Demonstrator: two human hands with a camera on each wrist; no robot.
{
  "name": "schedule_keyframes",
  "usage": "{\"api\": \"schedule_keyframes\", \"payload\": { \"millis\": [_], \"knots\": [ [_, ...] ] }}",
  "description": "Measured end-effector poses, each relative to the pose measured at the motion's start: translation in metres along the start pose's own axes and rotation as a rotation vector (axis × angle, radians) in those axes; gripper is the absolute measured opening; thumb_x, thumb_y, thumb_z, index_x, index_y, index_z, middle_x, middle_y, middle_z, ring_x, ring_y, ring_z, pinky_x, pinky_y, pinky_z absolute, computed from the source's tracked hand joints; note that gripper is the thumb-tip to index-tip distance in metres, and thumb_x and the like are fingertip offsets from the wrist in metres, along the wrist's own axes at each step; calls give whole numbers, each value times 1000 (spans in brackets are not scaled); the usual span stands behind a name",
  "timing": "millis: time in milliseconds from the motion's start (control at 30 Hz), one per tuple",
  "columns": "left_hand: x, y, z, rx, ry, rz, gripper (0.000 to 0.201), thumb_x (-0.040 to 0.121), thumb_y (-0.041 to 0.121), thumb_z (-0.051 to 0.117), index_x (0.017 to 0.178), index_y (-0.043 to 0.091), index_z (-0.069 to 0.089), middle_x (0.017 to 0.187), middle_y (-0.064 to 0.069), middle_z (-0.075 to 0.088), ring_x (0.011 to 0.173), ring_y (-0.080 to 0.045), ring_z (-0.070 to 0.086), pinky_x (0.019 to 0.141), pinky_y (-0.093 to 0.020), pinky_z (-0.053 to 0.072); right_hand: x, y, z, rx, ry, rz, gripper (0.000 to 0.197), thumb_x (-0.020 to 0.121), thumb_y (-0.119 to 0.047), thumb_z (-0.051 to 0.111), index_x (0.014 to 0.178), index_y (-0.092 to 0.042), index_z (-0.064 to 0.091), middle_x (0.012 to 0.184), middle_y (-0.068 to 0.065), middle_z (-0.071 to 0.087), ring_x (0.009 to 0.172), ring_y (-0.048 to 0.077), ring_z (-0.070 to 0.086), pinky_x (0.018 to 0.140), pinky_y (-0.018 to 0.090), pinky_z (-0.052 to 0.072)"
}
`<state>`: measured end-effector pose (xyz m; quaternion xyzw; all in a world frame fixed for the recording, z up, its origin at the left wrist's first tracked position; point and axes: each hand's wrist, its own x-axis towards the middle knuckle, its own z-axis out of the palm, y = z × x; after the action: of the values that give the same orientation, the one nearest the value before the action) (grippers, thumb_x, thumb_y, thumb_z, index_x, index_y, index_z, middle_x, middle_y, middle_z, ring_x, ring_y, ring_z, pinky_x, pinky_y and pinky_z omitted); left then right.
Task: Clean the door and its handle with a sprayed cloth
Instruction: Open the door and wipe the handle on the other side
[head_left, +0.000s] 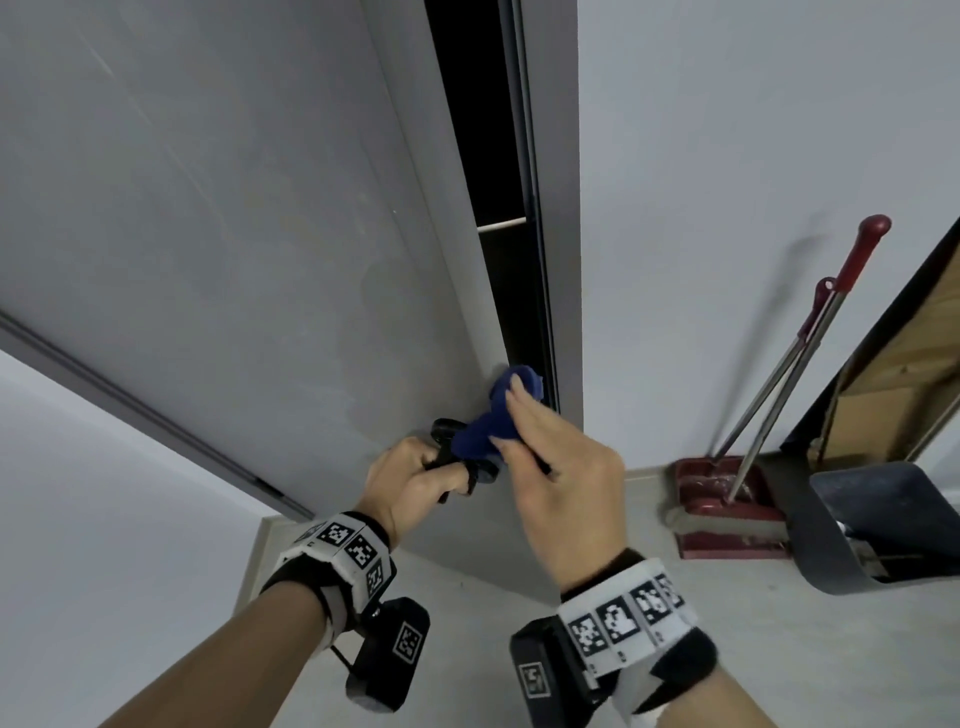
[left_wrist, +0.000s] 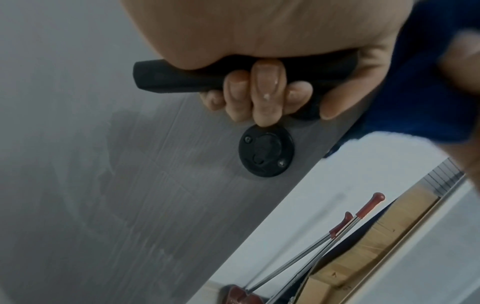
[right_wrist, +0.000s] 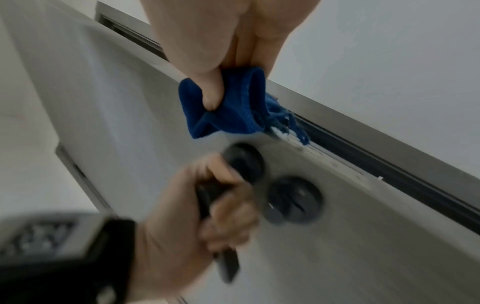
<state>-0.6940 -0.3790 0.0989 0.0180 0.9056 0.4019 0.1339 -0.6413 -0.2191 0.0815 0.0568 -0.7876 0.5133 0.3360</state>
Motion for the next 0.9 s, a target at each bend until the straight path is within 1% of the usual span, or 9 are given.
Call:
{"api": "schedule_keyframes", "payload": {
  "millis": [67,200,333,433,533,700,767,833,900],
  "knots": [
    [3,0,2,2,7,3,31,40,52,58,36,22,52,39,9,43,46,-17,41,60,-30,32,-21,22,10,-32,-44,71,48,83,-5,75,130,-10,65,128,-1,67,112,3,64,99,16,50],
    [6,-1,3,-1,1,10,32,42,53,57,35,22,51,39,9,43,50,-21,42,61,-35,33,-41,58,7,-88,-174,339,39,85,-9,76,123,-16,71,113,0,75,102,16,72,89,37,58],
    [8,-3,2,-9,-8,34,31,43,52,58,36,23,50,39,9,42,49,-21,40,61,-38,32,-6,23,7,98,37,177,39,90,-11,67,128,-18,68,116,-2,74,99,5,70,89,20,56],
    [9,-5,2,-5,-31,62,29,45,52,57,38,24,51,40,10,42,49,-22,38,61,-39,31,4,6,19,109,124,80,44,91,-9,67,135,-12,61,125,4,71,106,11,70,92,25,57],
    [9,-7,3,-4,-20,80,30,45,51,56,37,23,50,40,9,41,48,-21,39,60,-37,32,-26,34,30,91,70,56,55,92,-5,68,143,-11,49,140,1,60,122,12,64,100,29,54],
    [13,-9,4,-29,-9,66,31,46,49,58,36,23,47,42,8,41,48,-18,39,61,-35,32,-61,85,36,90,-96,288,57,95,-12,65,147,-22,43,142,-16,49,130,-16,43,109,26,47],
    [15,-10,5,-30,-1,72,31,47,48,58,36,23,44,42,9,40,47,-18,37,62,-35,31,-64,95,34,47,-156,328,56,98,-15,62,149,-22,40,141,-14,48,130,-12,44,109,25,45],
    [18,-10,6,-43,16,88,32,48,48,59,35,23,45,42,8,39,48,-20,36,61,-37,30,-60,95,35,5,-178,330,54,99,-16,59,150,-18,42,142,-10,50,132,4,50,109,21,42],
    [20,-10,7,-63,33,105,33,50,49,60,36,22,47,43,6,41,49,-21,37,61,-38,31,-44,84,34,2,-148,275,53,100,-15,56,151,-14,41,147,-2,52,133,9,51,109,19,40]
  ]
}}
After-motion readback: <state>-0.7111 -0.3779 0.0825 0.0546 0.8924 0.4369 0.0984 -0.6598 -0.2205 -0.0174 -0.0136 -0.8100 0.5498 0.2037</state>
